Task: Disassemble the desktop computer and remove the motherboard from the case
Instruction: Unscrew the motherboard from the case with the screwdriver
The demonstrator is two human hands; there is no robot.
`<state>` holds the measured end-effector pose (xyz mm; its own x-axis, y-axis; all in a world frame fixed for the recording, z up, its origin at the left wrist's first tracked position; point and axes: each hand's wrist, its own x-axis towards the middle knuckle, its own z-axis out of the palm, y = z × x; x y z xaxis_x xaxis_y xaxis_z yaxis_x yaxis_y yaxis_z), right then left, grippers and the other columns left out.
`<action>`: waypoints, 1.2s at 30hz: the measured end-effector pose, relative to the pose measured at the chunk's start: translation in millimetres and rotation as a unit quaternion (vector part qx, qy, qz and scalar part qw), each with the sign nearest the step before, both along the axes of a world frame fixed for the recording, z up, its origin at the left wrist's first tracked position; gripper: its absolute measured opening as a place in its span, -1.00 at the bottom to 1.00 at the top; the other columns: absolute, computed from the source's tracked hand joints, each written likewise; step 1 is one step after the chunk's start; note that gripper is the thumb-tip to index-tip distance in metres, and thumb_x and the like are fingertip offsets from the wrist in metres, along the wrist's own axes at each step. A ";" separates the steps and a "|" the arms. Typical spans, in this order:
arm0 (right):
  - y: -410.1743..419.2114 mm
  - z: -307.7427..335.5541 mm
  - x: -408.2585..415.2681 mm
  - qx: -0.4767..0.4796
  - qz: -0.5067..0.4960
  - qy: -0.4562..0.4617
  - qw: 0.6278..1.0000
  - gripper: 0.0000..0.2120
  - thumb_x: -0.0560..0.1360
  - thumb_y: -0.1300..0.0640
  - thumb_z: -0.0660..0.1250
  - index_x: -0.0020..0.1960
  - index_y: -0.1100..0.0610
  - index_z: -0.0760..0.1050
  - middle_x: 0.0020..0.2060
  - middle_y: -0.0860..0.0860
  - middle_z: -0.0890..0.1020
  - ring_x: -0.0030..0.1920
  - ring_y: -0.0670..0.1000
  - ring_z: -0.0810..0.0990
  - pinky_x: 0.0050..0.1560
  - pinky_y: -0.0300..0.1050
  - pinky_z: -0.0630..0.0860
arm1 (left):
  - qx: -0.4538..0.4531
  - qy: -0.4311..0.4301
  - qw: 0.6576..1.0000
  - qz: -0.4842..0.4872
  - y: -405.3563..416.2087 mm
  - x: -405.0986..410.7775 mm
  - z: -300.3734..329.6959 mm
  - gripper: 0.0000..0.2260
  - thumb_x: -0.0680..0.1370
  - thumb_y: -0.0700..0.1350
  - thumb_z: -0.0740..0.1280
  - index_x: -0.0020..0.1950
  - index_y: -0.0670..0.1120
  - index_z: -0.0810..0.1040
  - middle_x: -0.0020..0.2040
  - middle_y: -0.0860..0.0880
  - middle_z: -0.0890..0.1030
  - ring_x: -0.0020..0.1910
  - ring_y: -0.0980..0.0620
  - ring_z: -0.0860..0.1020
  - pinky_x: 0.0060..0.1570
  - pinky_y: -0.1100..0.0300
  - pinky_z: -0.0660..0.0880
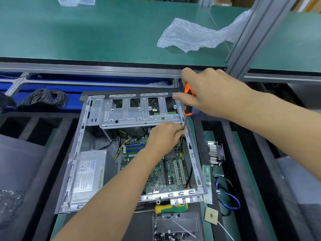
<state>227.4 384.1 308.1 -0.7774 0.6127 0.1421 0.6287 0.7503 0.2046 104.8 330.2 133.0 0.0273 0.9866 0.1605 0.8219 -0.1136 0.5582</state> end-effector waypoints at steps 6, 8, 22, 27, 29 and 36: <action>2.5 -1.2 2.3 -0.007 0.002 0.009 1.000 -0.55 0.55 -0.30 0.04 -0.04 0.11 0.18 -0.43 0.02 0.32 -0.39 0.15 0.31 -0.31 -0.04 0.17 | -0.005 -0.003 1.000 -0.004 -0.2 0.6 0.1 -0.76 0.63 0.05 0.25 -0.04 -0.05 0.64 -0.23 0.00 0.63 -0.20 -0.07 0.56 -0.18 0.01 0.54; 2.9 -2.0 2.9 -0.007 0.002 0.010 1.000 -0.55 0.55 -0.30 0.04 -0.04 0.11 0.18 -0.43 0.02 0.32 -0.39 0.15 0.31 -0.31 -0.04 0.18 | -0.007 -0.002 1.000 -0.003 -0.3 0.8 0.2 -0.76 0.63 0.05 0.25 -0.03 -0.04 0.64 -0.22 0.01 0.63 -0.19 -0.07 0.56 -0.17 0.01 0.53; 4.3 -2.2 5.8 -0.012 -0.004 0.017 1.000 -0.53 0.54 -0.30 0.05 0.01 0.14 0.26 -0.43 0.01 0.33 -0.42 0.11 0.30 -0.31 -0.05 0.20 | -0.001 0.005 1.000 0.001 -0.6 0.8 -0.3 -0.76 0.63 0.04 0.25 -0.03 -0.05 0.64 -0.23 0.01 0.63 -0.21 -0.07 0.54 -0.21 0.03 0.52; 3.5 -2.3 7.1 -0.010 -0.012 0.012 1.000 -0.55 0.55 -0.30 0.06 -0.01 0.11 0.19 -0.41 0.04 0.33 -0.34 0.19 0.37 -0.32 -0.02 0.28 | 0.000 0.004 1.000 0.002 -1.0 1.8 -0.1 -0.77 0.63 0.04 0.25 -0.01 -0.04 0.65 -0.24 0.01 0.64 -0.21 -0.09 0.56 -0.23 0.04 0.51; 2.9 -1.5 7.5 -0.015 -0.014 0.013 1.000 -0.56 0.55 -0.30 0.07 -0.01 0.09 0.17 -0.40 0.05 0.33 -0.33 0.19 0.38 -0.31 -0.01 0.31 | 0.002 0.007 1.000 0.002 -1.1 2.5 -0.3 -0.78 0.63 0.04 0.25 -0.01 -0.04 0.65 -0.24 0.01 0.63 -0.21 -0.09 0.55 -0.23 0.04 0.52; 1.9 1.1 8.1 -0.017 -0.010 0.007 1.000 -0.56 0.56 -0.29 0.05 -0.03 0.11 0.16 -0.42 0.03 0.31 -0.35 0.18 0.36 -0.31 -0.03 0.26 | -0.003 0.005 1.000 0.001 0.1 2.7 0.0 -0.77 0.63 0.04 0.25 0.00 -0.03 0.64 -0.20 0.00 0.64 -0.18 -0.10 0.56 -0.21 0.03 0.52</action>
